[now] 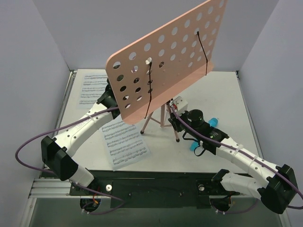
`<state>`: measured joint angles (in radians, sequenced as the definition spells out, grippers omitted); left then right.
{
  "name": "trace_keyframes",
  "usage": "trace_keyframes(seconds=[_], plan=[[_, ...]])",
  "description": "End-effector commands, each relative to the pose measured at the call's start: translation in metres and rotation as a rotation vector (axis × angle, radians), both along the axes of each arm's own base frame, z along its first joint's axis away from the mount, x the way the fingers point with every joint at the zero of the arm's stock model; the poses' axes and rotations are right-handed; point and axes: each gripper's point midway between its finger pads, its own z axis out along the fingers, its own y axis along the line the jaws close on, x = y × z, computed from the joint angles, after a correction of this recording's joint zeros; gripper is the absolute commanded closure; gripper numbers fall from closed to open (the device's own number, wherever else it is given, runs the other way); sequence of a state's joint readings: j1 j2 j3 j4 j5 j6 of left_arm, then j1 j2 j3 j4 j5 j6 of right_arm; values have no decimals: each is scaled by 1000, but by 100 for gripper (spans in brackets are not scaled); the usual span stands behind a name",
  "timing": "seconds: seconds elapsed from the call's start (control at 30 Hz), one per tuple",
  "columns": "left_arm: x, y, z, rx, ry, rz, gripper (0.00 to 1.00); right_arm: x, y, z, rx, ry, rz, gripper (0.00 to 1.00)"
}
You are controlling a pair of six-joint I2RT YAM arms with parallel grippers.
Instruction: Set up the instrument practice props
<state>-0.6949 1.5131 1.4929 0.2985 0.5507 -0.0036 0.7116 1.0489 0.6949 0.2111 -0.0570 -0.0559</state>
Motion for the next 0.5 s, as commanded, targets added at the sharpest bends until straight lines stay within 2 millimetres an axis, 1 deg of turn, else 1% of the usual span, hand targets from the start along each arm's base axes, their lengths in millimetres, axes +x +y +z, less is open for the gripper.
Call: trace_keyframes(seconds=[0.0, 0.03, 0.07, 0.1, 0.2, 0.23, 0.27, 0.3, 0.33, 0.37, 0.47], plan=[[-7, 36, 96, -106, -353, 115, 100, 13, -25, 52, 39, -103, -143, 100], [-4, 33, 93, -99, -349, 108, 100, 12, -27, 52, 35, -97, -154, 100], [-4, 32, 95, -100, -354, 103, 100, 11, -30, 52, 34, -90, -165, 100], [-1, 28, 91, -94, -348, 98, 100, 10, -31, 54, 36, -90, -166, 100], [2, 22, 92, -84, -357, 83, 100, 5, -35, 50, 21, -49, -175, 100], [6, 19, 90, -76, -354, 79, 100, 4, -36, 52, 21, -45, -176, 100], [5, 18, 94, -73, -367, 72, 100, 1, -37, 48, 13, -25, -179, 100], [8, 14, 89, -62, -361, 68, 100, -2, -40, 45, -1, -9, -180, 100], [8, 13, 91, -53, -371, 68, 100, -2, -41, 44, -6, -6, -182, 100], [11, 10, 87, -41, -371, 70, 100, -6, -42, 42, 5, 17, -192, 100], [16, 7, 83, -8, -395, 84, 100, -10, -45, 38, 6, 50, -208, 100]])
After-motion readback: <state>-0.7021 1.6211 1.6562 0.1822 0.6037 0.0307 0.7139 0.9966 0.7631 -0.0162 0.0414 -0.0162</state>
